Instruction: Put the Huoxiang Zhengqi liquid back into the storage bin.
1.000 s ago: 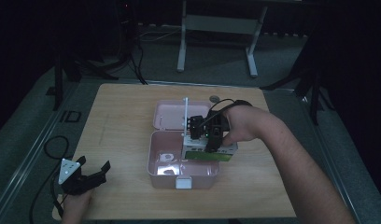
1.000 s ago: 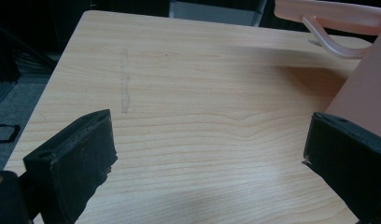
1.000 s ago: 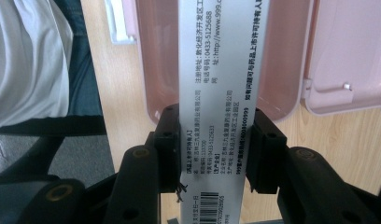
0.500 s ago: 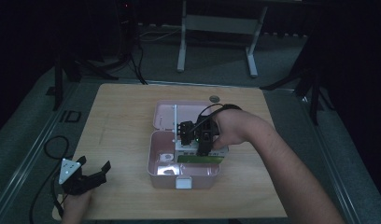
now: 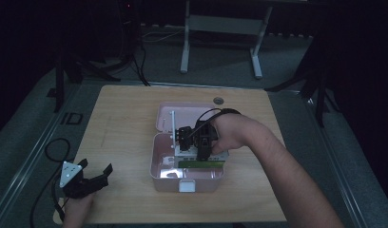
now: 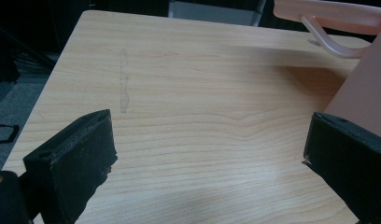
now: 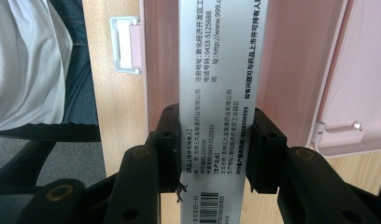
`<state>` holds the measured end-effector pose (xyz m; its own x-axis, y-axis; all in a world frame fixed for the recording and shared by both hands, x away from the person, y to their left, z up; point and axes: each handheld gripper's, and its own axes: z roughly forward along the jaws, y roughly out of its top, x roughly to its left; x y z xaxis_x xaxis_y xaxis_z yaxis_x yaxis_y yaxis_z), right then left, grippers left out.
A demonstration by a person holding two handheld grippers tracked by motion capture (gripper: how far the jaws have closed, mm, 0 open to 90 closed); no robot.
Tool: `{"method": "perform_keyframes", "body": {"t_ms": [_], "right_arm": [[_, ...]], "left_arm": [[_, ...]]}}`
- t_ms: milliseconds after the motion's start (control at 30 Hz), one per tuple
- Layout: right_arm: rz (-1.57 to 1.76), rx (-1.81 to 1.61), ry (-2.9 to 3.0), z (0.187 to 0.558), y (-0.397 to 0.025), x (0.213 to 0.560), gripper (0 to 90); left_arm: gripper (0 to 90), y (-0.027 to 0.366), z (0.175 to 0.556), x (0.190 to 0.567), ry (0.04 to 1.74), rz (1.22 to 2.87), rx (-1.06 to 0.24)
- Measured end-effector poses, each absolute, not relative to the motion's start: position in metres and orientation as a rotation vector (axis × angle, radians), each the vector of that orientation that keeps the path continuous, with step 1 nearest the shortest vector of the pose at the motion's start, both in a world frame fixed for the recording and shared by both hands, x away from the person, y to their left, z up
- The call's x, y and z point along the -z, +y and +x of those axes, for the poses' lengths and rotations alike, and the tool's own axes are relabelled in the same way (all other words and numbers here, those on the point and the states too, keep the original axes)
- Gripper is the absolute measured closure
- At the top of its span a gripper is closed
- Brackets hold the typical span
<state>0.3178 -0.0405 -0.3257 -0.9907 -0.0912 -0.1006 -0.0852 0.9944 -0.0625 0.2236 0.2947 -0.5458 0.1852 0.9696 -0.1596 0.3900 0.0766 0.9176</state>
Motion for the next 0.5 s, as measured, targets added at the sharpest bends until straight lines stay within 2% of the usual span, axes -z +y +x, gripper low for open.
{"method": "perform_keyframes", "body": {"t_ms": [500], "right_arm": [[-0.155,0.107,3.054,0.315,-0.034,0.341,61.9]], "left_arm": [[2.4,0.295,0.224,0.546,1.369,1.484,-0.749]]}}
